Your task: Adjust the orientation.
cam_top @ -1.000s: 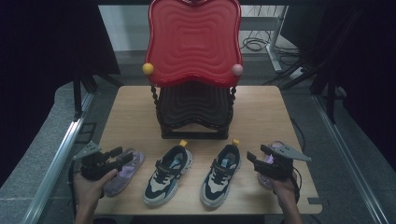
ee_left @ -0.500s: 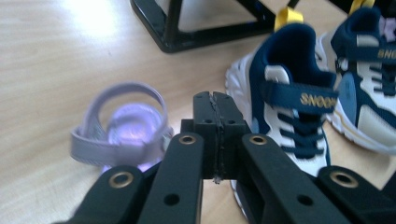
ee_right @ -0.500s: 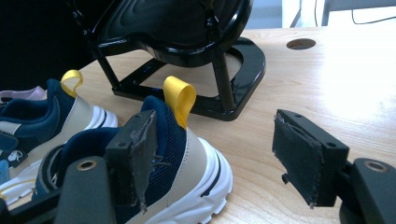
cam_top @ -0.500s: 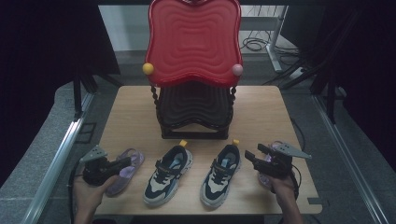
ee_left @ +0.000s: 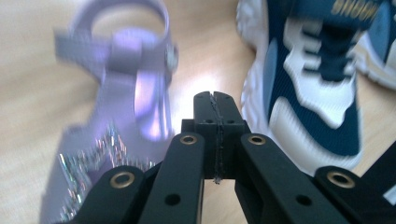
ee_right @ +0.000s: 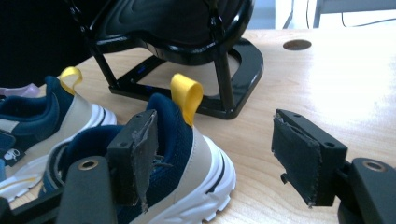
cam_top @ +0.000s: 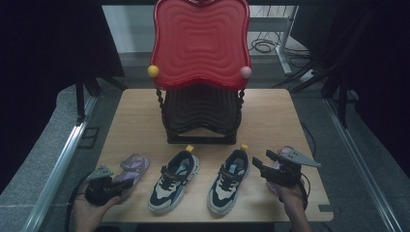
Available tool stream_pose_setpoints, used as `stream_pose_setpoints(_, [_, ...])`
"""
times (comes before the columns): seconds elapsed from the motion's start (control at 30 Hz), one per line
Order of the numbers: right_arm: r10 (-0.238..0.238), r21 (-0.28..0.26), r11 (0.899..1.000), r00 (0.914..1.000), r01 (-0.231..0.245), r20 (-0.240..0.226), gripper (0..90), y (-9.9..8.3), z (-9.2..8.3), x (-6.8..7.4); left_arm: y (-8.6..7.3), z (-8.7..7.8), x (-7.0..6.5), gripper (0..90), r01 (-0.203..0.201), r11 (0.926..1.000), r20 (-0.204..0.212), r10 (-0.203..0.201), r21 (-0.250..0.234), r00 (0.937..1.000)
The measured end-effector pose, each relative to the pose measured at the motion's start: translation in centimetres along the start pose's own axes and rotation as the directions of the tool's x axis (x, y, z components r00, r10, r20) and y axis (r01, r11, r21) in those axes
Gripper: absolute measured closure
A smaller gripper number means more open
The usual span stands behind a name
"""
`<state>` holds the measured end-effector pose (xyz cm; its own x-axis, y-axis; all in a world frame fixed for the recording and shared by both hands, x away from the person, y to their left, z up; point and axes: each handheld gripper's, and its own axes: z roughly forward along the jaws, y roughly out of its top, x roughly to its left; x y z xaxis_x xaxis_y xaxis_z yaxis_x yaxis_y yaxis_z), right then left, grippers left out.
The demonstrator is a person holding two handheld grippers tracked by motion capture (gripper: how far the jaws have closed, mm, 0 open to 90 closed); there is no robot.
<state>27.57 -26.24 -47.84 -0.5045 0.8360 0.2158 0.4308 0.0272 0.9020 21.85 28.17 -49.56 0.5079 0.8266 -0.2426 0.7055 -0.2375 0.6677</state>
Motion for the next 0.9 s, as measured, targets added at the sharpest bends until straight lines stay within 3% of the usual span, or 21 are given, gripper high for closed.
stream_pose_setpoints(0.23, [-0.015,0.003,1.0,0.9999,0.015,0.003,31.8,-0.3,-0.1,0.2,-1.0,0.3,-0.1,89.9,0.001,0.9999,0.01,-0.001,0.015,1.0])
stream_pose_setpoints(0.43, [-0.007,0.0,1.0,0.9999,0.007,0.013,31.8,-0.3,-0.5,0.0,-1.7,0.5,-0.7,89.9,-0.016,0.9977,-0.002,0.016,0.066,0.9999])
stream_pose_setpoints(0.57, [-0.004,0.001,1.0,0.9998,0.004,0.018,31.8,-0.4,-0.4,-0.2,-2.1,0.7,-0.3,89.9,0.0,0.9958,-0.029,0.002,0.091,0.9996])
stream_pose_setpoints(0.9, [-0.01,0.006,1.0,0.9998,0.01,0.019,31.7,-0.4,0.0,0.0,-2.4,0.9,0.4,89.8,0.016,0.9928,-0.047,-0.01,0.119,0.9988])
